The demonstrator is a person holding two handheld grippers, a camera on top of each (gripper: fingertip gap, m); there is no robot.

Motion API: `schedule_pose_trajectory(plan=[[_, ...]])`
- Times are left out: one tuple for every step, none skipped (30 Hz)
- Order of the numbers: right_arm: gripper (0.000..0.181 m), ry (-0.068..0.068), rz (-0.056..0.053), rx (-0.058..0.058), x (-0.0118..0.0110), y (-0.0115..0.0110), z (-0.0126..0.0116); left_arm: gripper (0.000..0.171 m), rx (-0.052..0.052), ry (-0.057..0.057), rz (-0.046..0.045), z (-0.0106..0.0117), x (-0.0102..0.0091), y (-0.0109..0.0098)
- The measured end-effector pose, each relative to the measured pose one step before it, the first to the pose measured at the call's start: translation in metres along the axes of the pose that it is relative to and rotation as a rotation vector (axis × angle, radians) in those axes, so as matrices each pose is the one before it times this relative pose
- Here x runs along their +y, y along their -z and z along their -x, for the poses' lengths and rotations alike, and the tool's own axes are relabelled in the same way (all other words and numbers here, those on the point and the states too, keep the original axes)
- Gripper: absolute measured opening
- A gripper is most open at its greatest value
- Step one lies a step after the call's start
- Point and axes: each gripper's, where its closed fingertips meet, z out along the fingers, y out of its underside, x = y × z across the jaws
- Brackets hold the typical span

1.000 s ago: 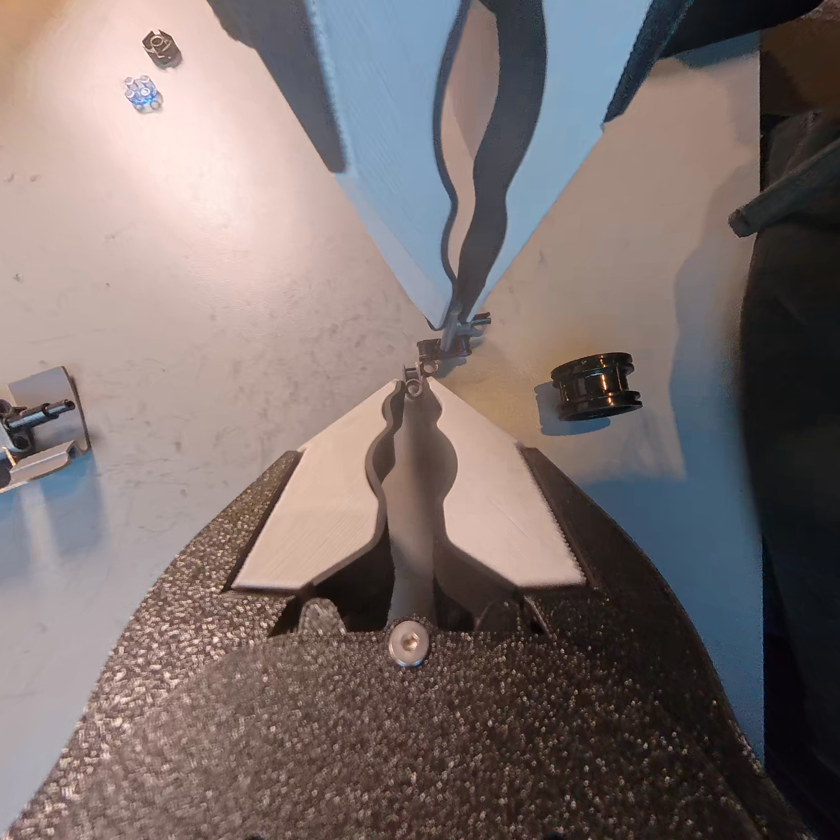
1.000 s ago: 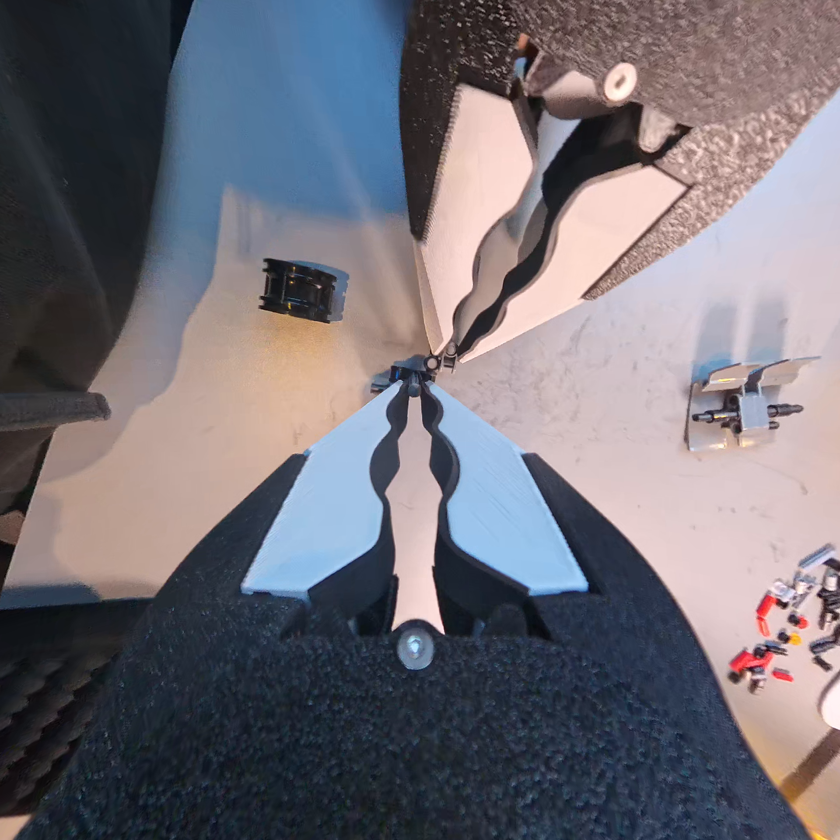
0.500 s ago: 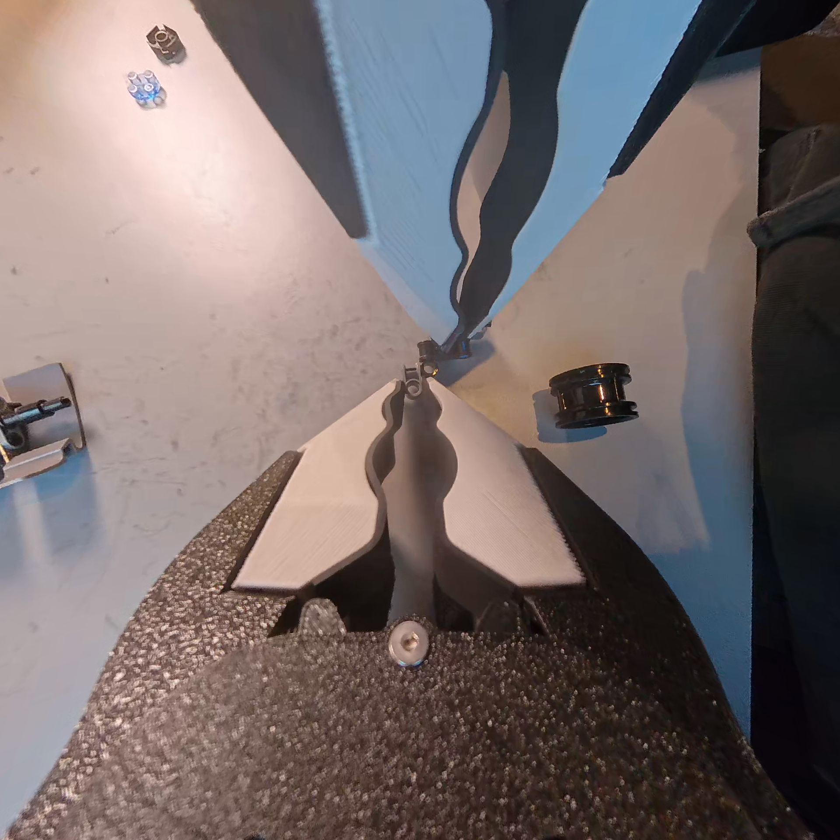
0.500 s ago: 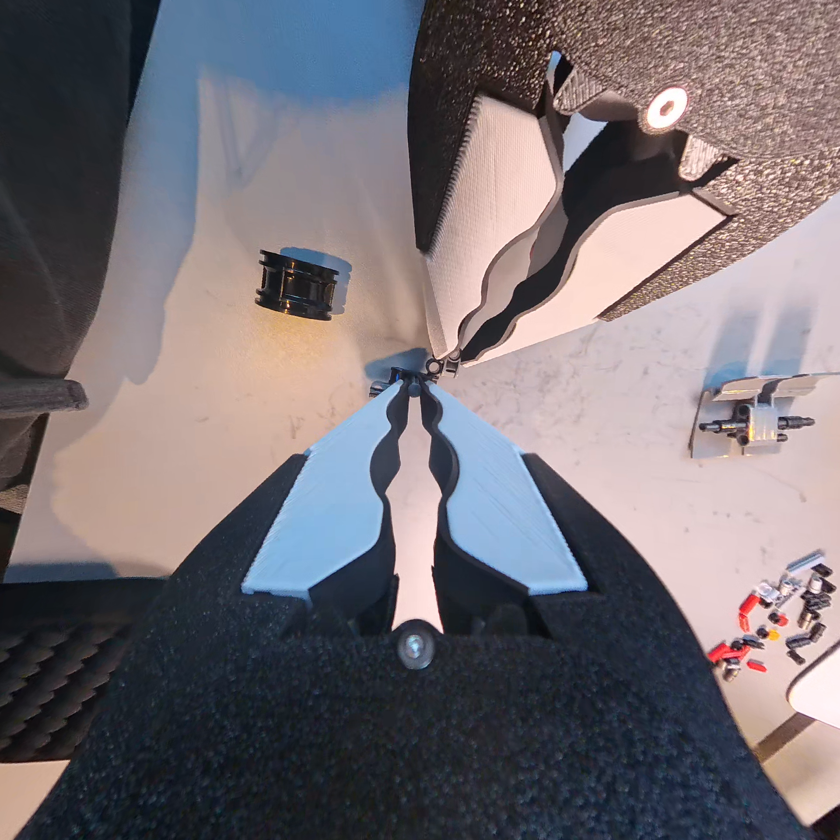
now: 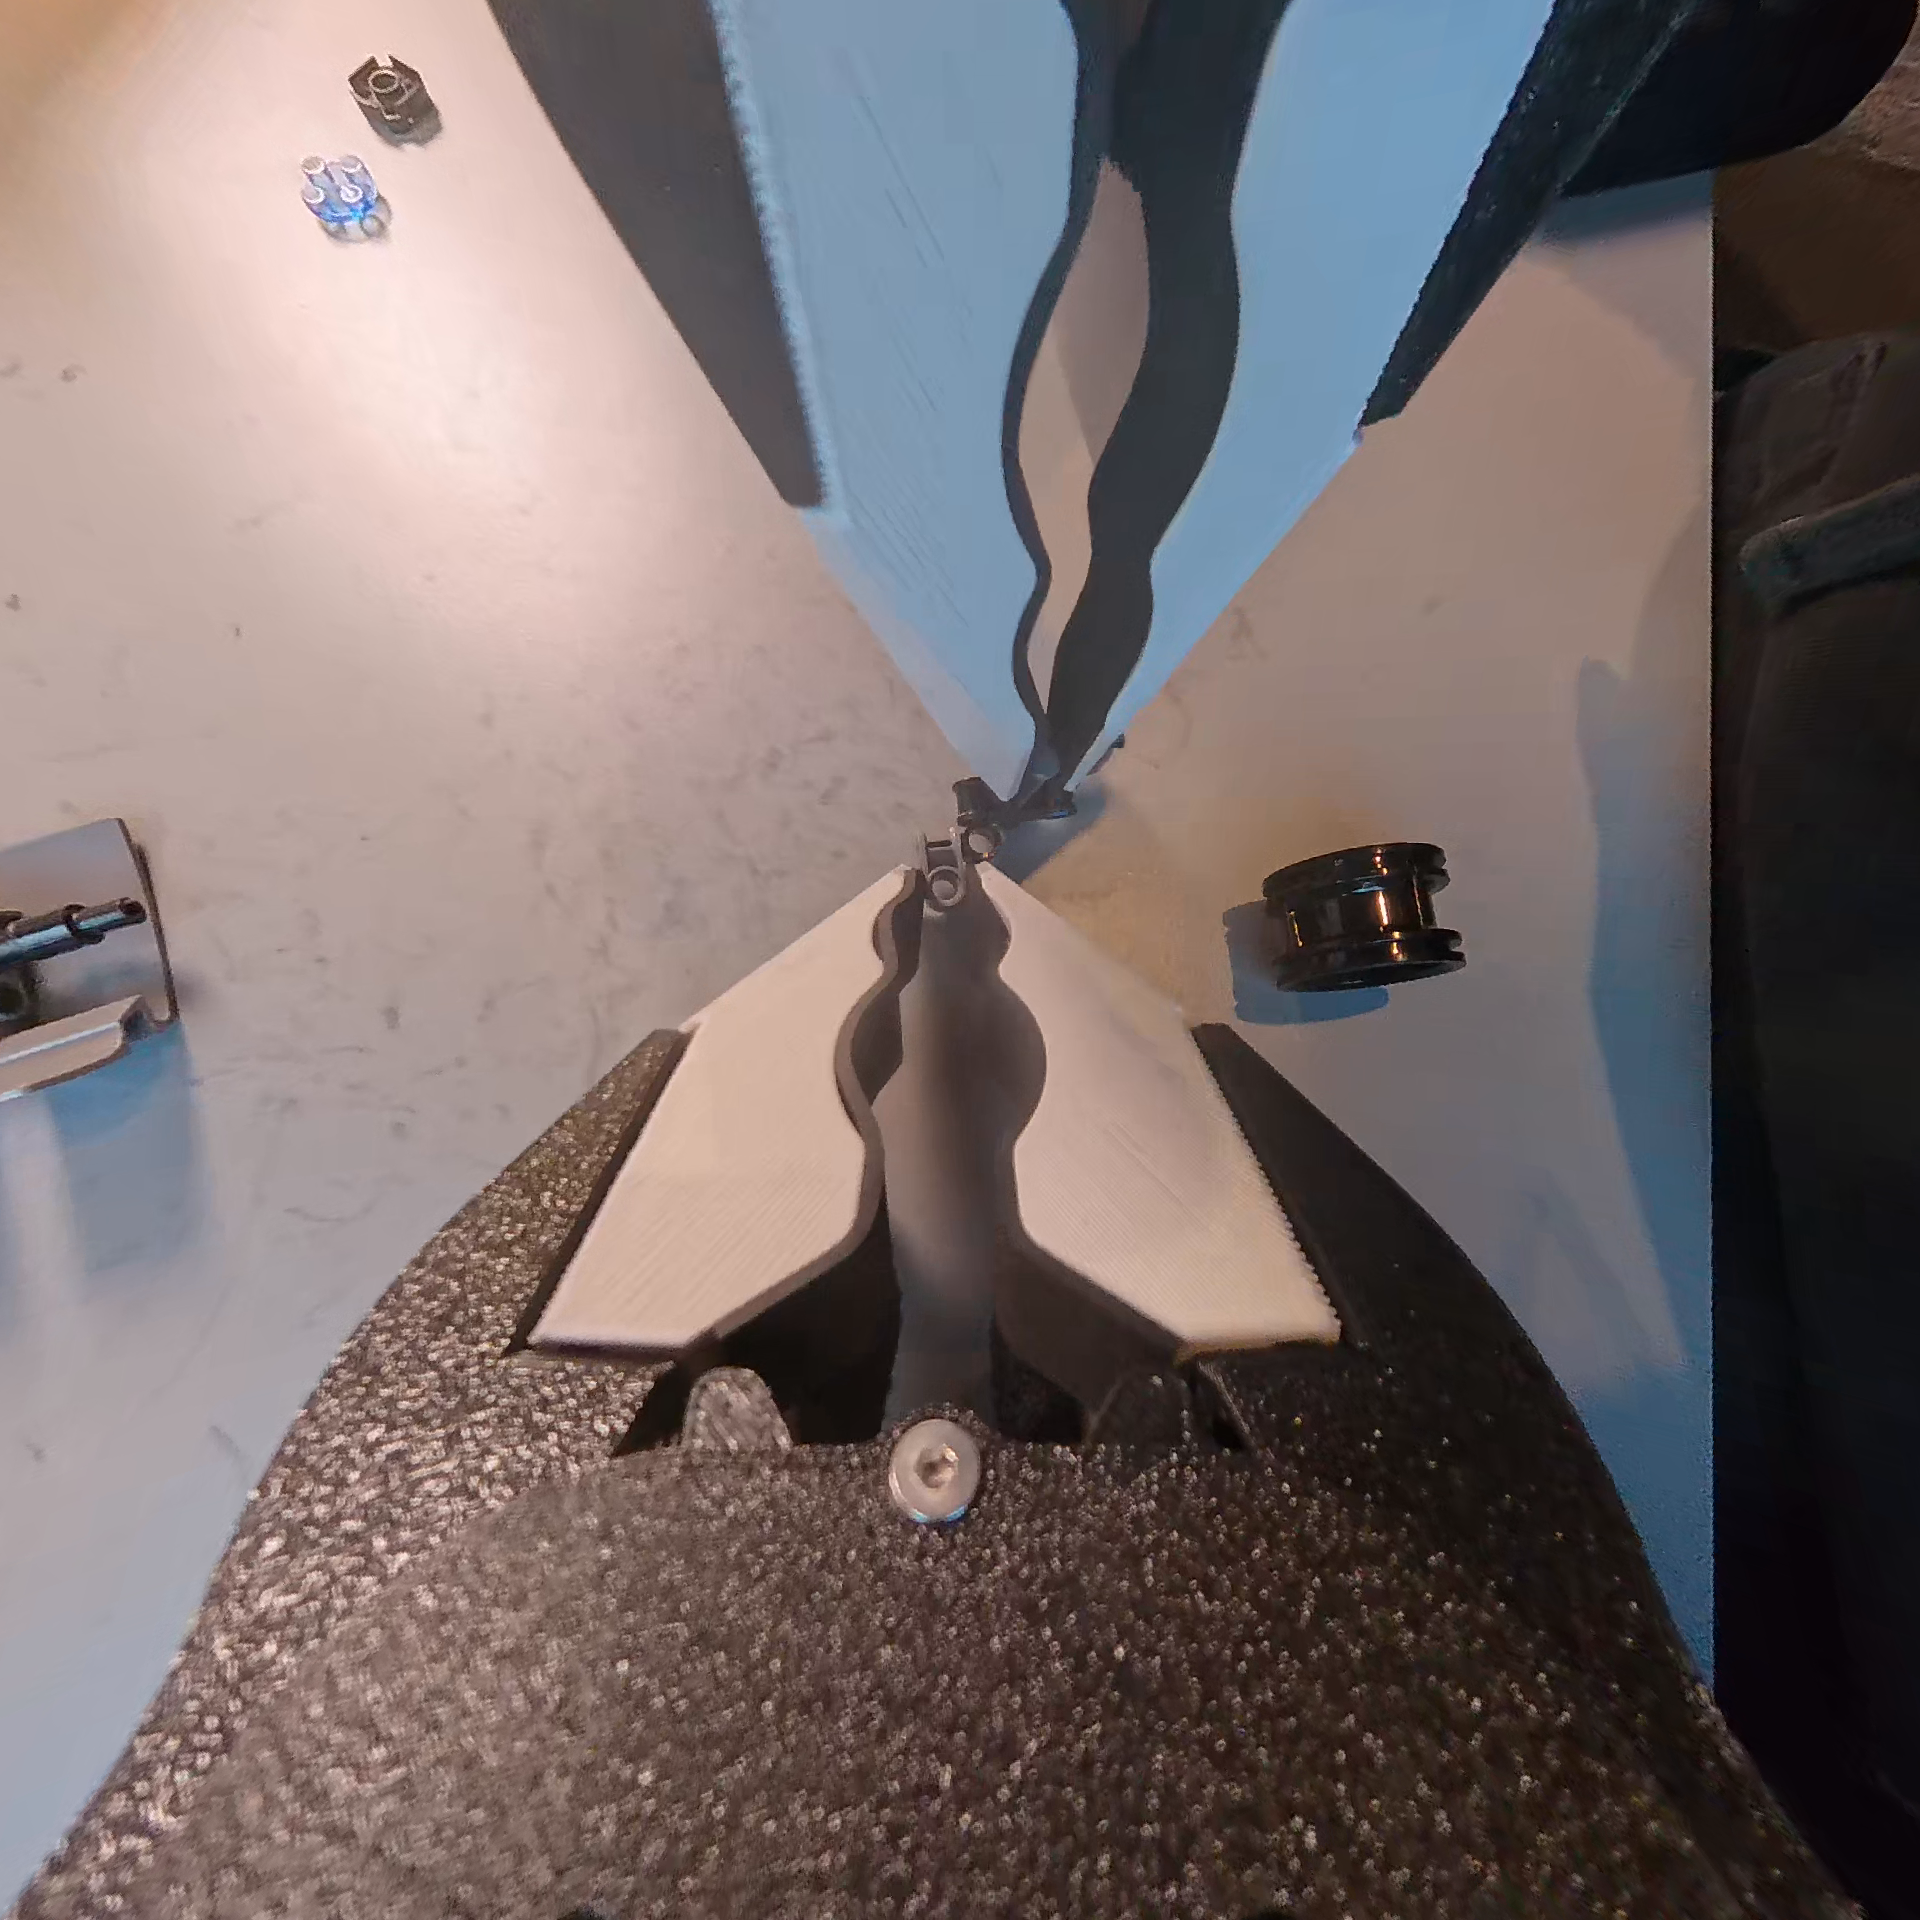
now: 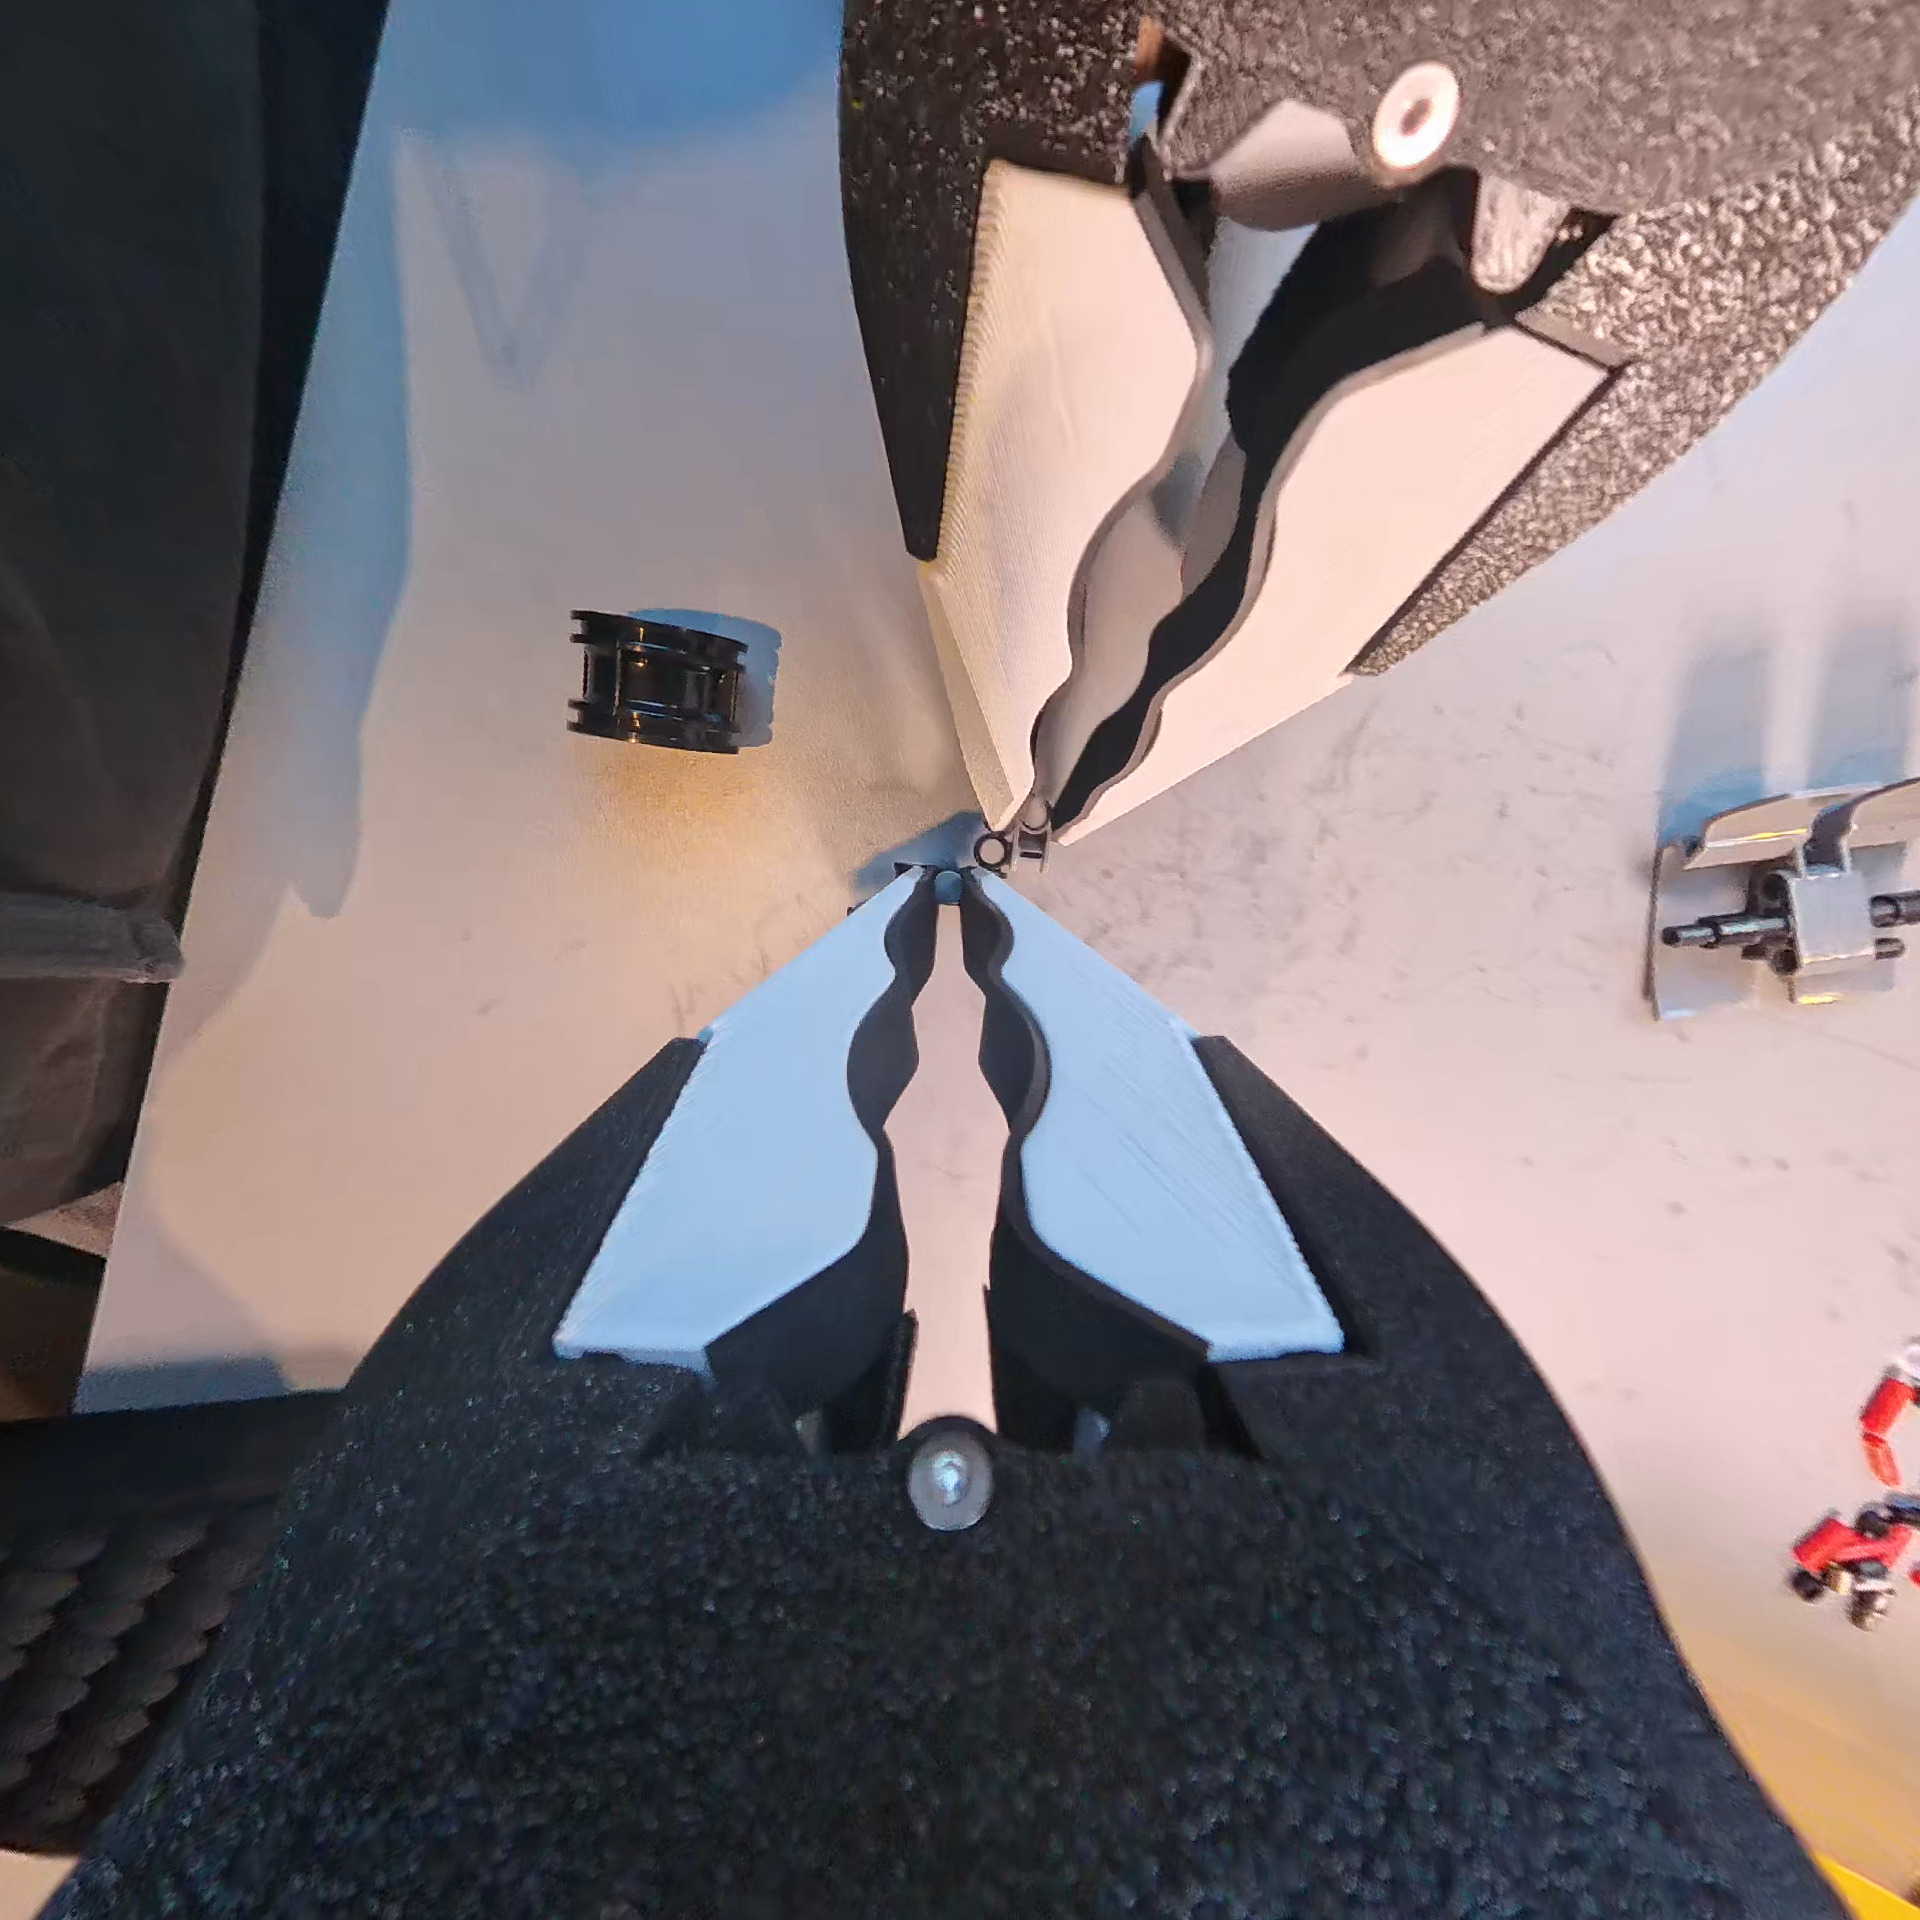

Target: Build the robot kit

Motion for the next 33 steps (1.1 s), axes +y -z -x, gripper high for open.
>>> schedule_pose_trajectory(plan=[[0.004,-0.0148,-0.0127,-0.0018,0.00069,0.00013,-0.00011,0.007,0.0004,-0.0019,-0.00215,-0.00022,-0.00024,0.00017],[0.003,-0.015,-0.005,-0.002,0.00329,-0.0011,-0.00037,0.007,0.0024,-0.0007,-0.00423,-0.00033,-0.00055,0.00046],[0.004,-0.0315,-0.017,-0.0069,0.00181,0.00009,-0.00013,0.007,0.0013,0.0007,-0.00318,-0.00012,-0.00033,0.00047],[0.004,-0.01,-0.0291,0.0022,-0.00063,-0.00002,-0.00016,0.007,0.0005,0.0006,-0.00294,-0.00013,-0.00033,0.00031],[0.004,-0.0117,-0.0164,0.0067,0.00008,-0.00003,0.00004,0.007,-0.0001,-0.001,0.00028,-0.00012,0.00009,0.00006],[0.004,-0.0141,-0.0094,0.0069,0.0001,-0.00015,0.0,0.008,0.001,-0.0013,0.0017,-0.00031,0.00046,-0.00011],[0.004,-0.0192,-0.0065,0.0048,-0.00032,-0.00019,0.00003,0.008,0.0014,-0.0001,0.00094,-0.00011,0.00015,-0.00005],[0.004,-0.0146,-0.0042,0.0034,0.00013,-0.00008,0.00005,0.008,0.0031,0.001,0.00107,-0.00015,0.00016,-0.00002],[0.004,-0.0142,-0.0071,-0.0002,0.00004,-0.00012,-0.00017,0.008,0.0039,0.0005,0.0013,-0.00022,0.00037,0.00003],[0.004,-0.013,-0.0118,-0.0034,-0.00018,-0.00022,-0.00015,0.008,0.0029,-0.0016,0.00118,-0.00028,0.00041,0.00004],[0.004,-0.0172,-0.0112,-0.0049,-0.00018,-0.00016,-0.00015,0.008,0.0007,-0.0046,0.00193,-0.00026,0.00054,-0.00006],[0.004,-0.0097,-0.0088,-0.001,-0.00041,-0.00029,0.0,0.008,-0.0016,-0.0078,0.00133,-0.00029,0.00049,0.00003],[0.004,-0.0043,-0.0036,0.0036,-0.00015,-0.0002,0.00017,0.008,-0.0012,-0.0098,0.00135,-0.00048,0.00048,0.00001],[0.004,-0.0031,-0.0017,0.0054,-0.00006,-0.00005,-0.00003,0.01,0.001,-0.0091,-0.00002,-0.00084,0.00011,-0.00011],[0.004,-0.0091,-0.0028,0.0034,-0.00007,-0.00003,-0.00003,0.012,0.0012,-0.0085,-0.00028,-0.00092,-0.00008,0.00001],[0.004,-0.0076,-0.0017,0.0021,-0.00001,-0.00011,0.00002,0.014,-0.0007,-0.0106,-0.00041,-0.00078,-0.00019,0.00005],[0.004,-0.0068,0.0008,0.002,-0.00007,-0.00003,-0.00002,0.016,-0.0037,-0.0133,-0.00051,-0.00039,-0.00026,0.00015],[0.004,-0.0074,0.0018,0.0011,-0.00032,-0.00015,-0.00014,0.017,-0.0046,-0.0133,0.00191,-0.00033,0.00029,-0.00001],[0.004,-0.0074,0.0002,-0.0004,-0.00039,-0.00028,-0.00021,0.017,-0.0029,-0.0097,0.00761,-0.00013,0.00125,-0.0004],[0.004,-0.0077,0.0001,-0.0005,-0.0002,-0.00006,-0.00031,0.015,0.0006,-0.0068,0.01035,-0.00057,0.00163,-0.00019],[0.004,-0.0015,-0.0001,0.0008,0.00003,-0.00008,-0.00029,0.014,0.0032,-0.0077,0.0052,-0.00087,0.00118,0.00068],[0.004,-0.0001,0.0007,0.0024,0.00048,0.00024,-0.00019,0.011,0.0052,-0.0078,-0.00382,-0.00157,-0.00003,0.00177],[0.004,-0.001,-0.0014,0.0033,0.00028,0.00024,-0.00011,0.009,0.0123,-0.0083,-0.00953,-0.00303,-0.00073,0.0022],[0.004,0.0003,-0.0039,0.0031,0.00002,-0.00012,0.0001,0.009,0.0179,-0.0112,-0.01524,-0.00426,-0.00156,0.00209],[0.004,-0.0033,-0.0029,0.0011,0.00003,0.00003,-0.00001,0.009,0.0229,-0.0162,-0.01088,-0.00526,-0.00123,0.00144],[0.004,-0.0037,-0.0018,-0.0004,-0.00001,0.00001,0.00003,0.009,0.0209,-0.0182,-0.00012,-0.0046,0.00018,0.0005],[0.004,-0.0012,-0.0002,-0.0004,-0.00011,-0.00017,0.0,0.01,-0.0001,-0.0126,0.00459,-0.00051,0.00085,0.00041],[0.004,0.0,0.0013,0.0004,-0.00025,-0.00014,0.00002,0.011,-0.0199,-0.0013,0.00469,0.00372,0.0013,0.0013],[0.004,0.0033,0.0037,0.0024,-0.00014,-0.00012,0.00024,0.012,-0.0129,0.0092,-0.00016,0.00388,0.00142,0.00178],[0.004,0.0025,0.0034,0.0028,-0.0002,-0.00025,0.00016,0.013,-0.0005,0.0168,-0.00797,0.00232,0.00035,0.00151],[0.004,0.0,0.0008,0.0019,-0.0002,-0.00023,0.00003,0.015,0.003,0.0145,-0.00967,0.00112,-0.00064,0.00073],[0.004,-0.0037,-0.0006,-0.0005,0.00008,-0.00006,0.00004,0.018,0.0013,0.0016,-0.00413,0.00006,-0.00059,-0.0003],[0.004,-0.0074,-0.0028,-0.0013,0.00002,0.00004,-0.0001,0.021,-0.0069,-0.0091,-0.00195,0.0001,-0.00092,-0.00125]])
